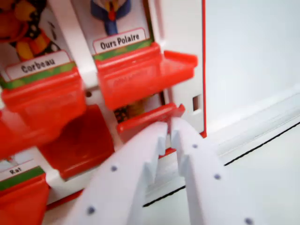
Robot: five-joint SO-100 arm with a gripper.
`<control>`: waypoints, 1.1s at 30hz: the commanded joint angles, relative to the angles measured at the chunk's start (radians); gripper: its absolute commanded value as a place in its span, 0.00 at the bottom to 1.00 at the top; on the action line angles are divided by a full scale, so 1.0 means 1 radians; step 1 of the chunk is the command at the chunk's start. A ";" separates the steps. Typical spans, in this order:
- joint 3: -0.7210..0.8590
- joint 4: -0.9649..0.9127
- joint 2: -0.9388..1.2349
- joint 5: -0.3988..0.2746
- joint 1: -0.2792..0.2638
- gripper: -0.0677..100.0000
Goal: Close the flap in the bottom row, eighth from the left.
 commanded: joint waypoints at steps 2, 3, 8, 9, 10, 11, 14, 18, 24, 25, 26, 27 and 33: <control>-0.178 0.003 -0.025 -0.003 -0.021 0.00; -0.187 0.003 -0.035 -0.003 -0.023 0.00; -0.199 0.006 -0.055 -0.003 -0.028 0.00; -0.199 0.021 -0.051 0.002 -0.028 0.00; -0.201 0.043 -0.041 0.006 -0.028 0.00; -0.196 0.060 -0.029 0.008 -0.028 0.00; -0.181 0.146 0.037 -0.017 -0.028 0.00; -0.161 0.324 0.213 -0.064 -0.017 0.00; -0.146 0.676 0.574 -0.035 -0.046 0.00; -0.156 0.735 0.618 -0.029 -0.061 0.00; -0.163 0.784 0.658 -0.031 -0.080 0.00; -0.167 0.818 0.692 -0.029 -0.101 0.00; -0.293 1.058 0.808 0.046 -0.238 0.00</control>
